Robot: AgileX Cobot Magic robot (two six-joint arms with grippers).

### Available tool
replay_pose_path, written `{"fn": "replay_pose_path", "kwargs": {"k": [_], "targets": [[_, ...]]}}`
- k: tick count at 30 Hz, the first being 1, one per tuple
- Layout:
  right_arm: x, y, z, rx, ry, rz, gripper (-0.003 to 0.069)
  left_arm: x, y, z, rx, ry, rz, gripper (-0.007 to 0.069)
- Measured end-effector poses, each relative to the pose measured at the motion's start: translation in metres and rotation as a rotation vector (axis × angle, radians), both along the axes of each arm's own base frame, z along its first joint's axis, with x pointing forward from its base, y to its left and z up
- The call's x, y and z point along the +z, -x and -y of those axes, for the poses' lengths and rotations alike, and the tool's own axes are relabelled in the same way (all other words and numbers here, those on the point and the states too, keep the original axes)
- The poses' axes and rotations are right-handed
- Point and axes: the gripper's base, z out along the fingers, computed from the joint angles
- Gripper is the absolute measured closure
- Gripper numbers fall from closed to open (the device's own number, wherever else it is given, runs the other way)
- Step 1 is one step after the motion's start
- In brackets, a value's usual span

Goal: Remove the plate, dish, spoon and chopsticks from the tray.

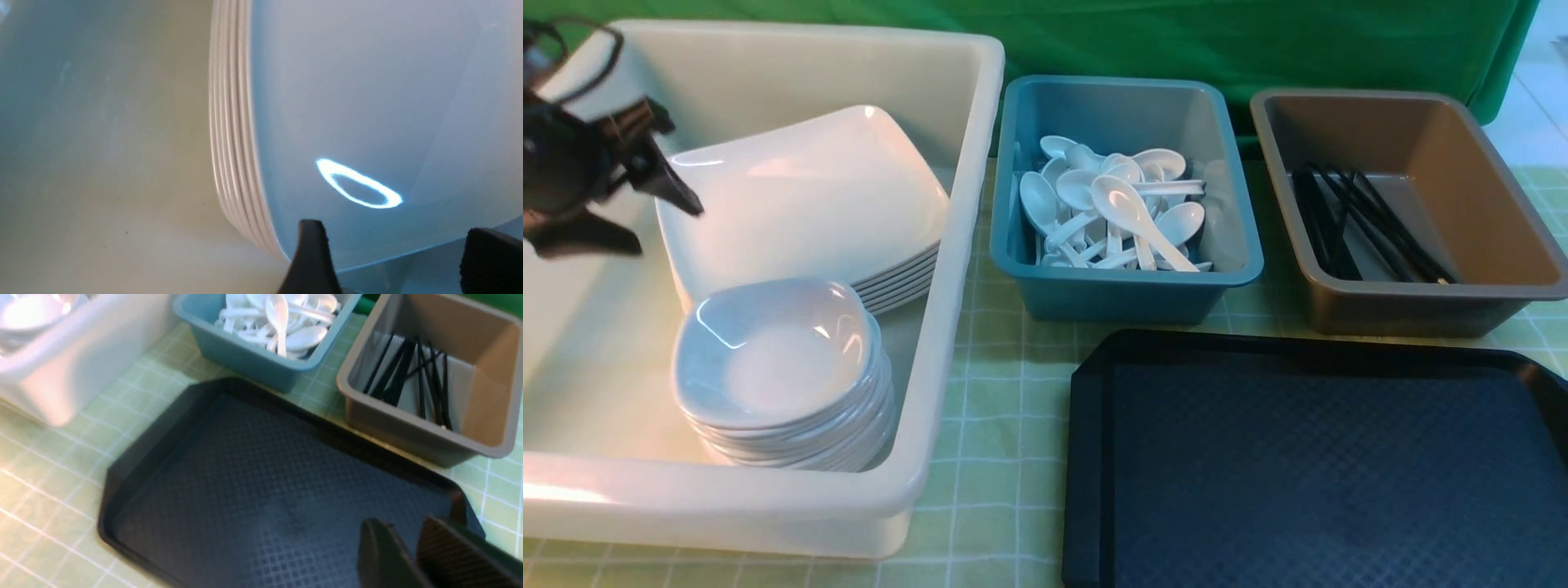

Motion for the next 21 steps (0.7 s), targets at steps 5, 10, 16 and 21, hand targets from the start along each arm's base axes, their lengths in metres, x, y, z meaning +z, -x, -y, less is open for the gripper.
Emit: {"fn": "replay_pose_path", "kwargs": {"k": [5,10,16,21], "targets": [[-0.001,0.01,0.006,0.002,-0.046,0.007,0.0648,0.042,0.022,0.002,-0.043,-0.093,0.062,0.0466],[-0.032,-0.002,-0.005,0.019,-0.066,0.039,0.065,0.067,0.044,0.007,-0.123,-0.165,0.11,0.0627],[-0.069,-0.03,-0.031,0.075,-0.141,0.169,0.0652,0.08,0.055,0.01,-0.15,-0.196,0.145,0.0633],[-0.087,-0.039,-0.04,0.093,-0.168,0.196,0.065,0.082,0.056,0.011,-0.153,-0.202,0.15,0.0633]]}}
